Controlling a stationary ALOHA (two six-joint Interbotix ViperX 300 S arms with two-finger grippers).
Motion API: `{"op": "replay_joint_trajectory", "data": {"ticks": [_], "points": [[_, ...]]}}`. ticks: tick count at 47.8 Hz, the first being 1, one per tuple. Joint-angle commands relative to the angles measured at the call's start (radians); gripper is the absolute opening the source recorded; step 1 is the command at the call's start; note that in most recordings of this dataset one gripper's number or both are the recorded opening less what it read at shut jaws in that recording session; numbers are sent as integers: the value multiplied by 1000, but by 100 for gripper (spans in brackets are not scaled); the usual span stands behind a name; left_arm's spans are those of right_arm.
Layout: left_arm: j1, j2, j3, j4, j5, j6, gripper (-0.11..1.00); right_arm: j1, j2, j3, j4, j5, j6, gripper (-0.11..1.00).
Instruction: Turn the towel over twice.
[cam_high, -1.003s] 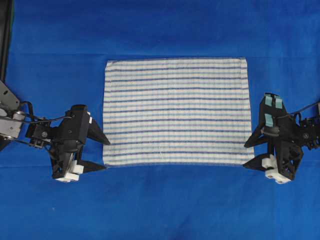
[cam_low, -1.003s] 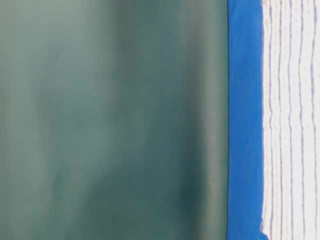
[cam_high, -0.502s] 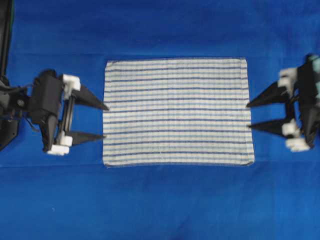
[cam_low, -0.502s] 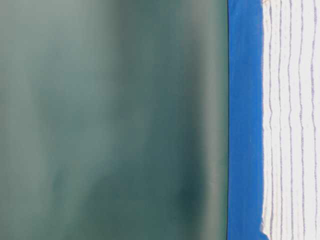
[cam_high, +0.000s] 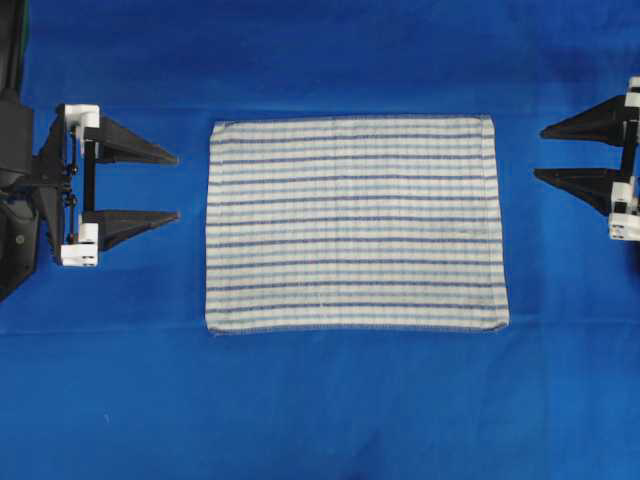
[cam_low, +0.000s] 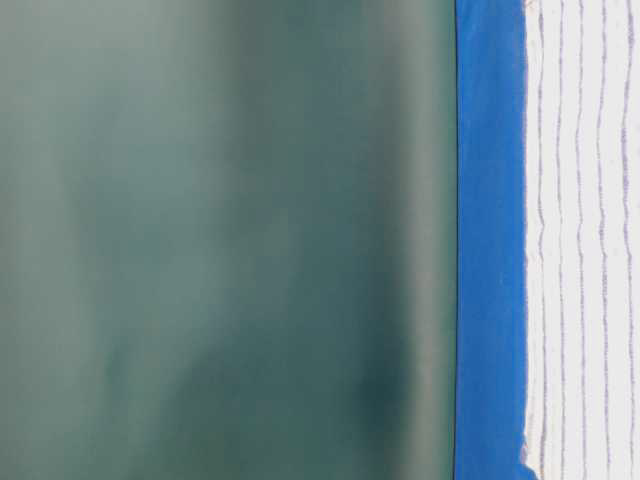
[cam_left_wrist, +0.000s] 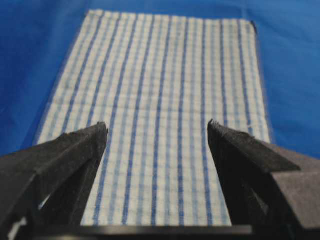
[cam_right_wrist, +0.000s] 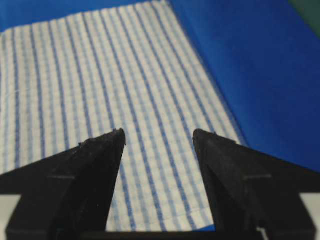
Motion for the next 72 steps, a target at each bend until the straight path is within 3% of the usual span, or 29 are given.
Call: {"op": "replay_joint_trajectory", "data": {"ticks": [1, 21, 31, 39, 48, 61, 72], "points": [[6, -6, -8, -2, -12, 2, 77, -5, 23, -12, 2, -28, 2, 65], [17, 12, -37, -2, -18, 0, 77, -12, 28, -37, 11, -20, 5, 65], [110, 144, -92, -2, -18, 0, 77, -121, 89, -71, 9, -6, 5, 65], [210, 302, -133, -2, -38, 0, 77, -244, 209, -74, 9, -26, 5, 65], [299, 488, -153, 0, -144, 0, 77, -334, 422, -104, 2, -78, -11, 65], [356, 693, -156, -2, -287, 0, 77, -367, 752, -218, -31, -127, -14, 65], [385, 808, -183, 0, -322, 0, 76, -373, 868, -250, -34, -123, -14, 65]]}}
